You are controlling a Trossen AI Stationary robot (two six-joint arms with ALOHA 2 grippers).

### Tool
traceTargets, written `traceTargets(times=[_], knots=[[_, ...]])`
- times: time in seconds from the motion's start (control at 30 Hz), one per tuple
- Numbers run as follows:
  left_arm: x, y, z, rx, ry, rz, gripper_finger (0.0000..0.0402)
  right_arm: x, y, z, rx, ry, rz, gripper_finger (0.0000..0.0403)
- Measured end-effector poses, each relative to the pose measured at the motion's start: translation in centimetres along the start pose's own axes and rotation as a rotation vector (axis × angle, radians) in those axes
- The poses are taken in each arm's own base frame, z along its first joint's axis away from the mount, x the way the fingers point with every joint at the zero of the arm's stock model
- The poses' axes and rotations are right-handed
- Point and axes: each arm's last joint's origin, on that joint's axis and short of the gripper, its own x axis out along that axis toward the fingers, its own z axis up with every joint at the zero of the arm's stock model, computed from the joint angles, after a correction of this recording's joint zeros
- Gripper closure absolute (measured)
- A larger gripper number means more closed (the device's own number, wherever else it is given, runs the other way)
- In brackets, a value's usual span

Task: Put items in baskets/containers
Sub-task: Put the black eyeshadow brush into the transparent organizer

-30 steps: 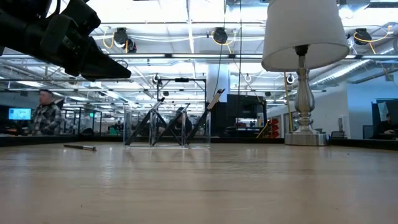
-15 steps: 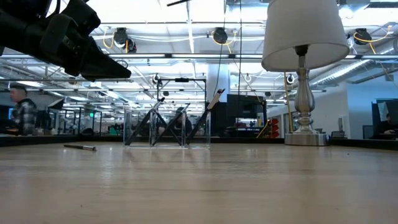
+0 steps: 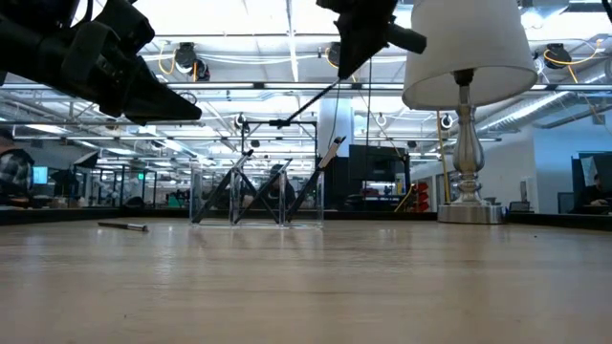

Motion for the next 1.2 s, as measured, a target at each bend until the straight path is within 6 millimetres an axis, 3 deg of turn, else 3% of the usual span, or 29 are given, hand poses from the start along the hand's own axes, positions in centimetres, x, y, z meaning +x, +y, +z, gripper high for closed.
traceTargets(times=[0.2, 0.43, 0.6, 0.93, 1.2], knots=[[0.0, 0.0, -0.2, 0.009, 0.015, 0.002, 0.0366, 1.0, 1.7, 1.8, -0.179, -0.030, -0.009, 0.0403], [0.0, 0.0, -0.2, 0.011, 0.020, 0.002, 0.0366, 2.0, 3.2, 3.2, -0.271, -0.053, -0.028, 0.0403], [0.0, 0.0, -0.2, 0.004, 0.015, 0.001, 0.0366, 3.3, 4.2, 4.3, -0.333, -0.071, -0.162, 0.0403], [0.0, 0.0, -0.1, 0.002, 0.014, 0.001, 0.0366, 6.6, 6.1, 4.0, -0.476, 0.028, -0.280, 0.0403], [0.0, 0.0, -0.1, 0.003, 0.012, 0.002, 0.0366, 7.2, 6.4, 3.5, -0.519, 0.054, -0.266, 0.0403]])
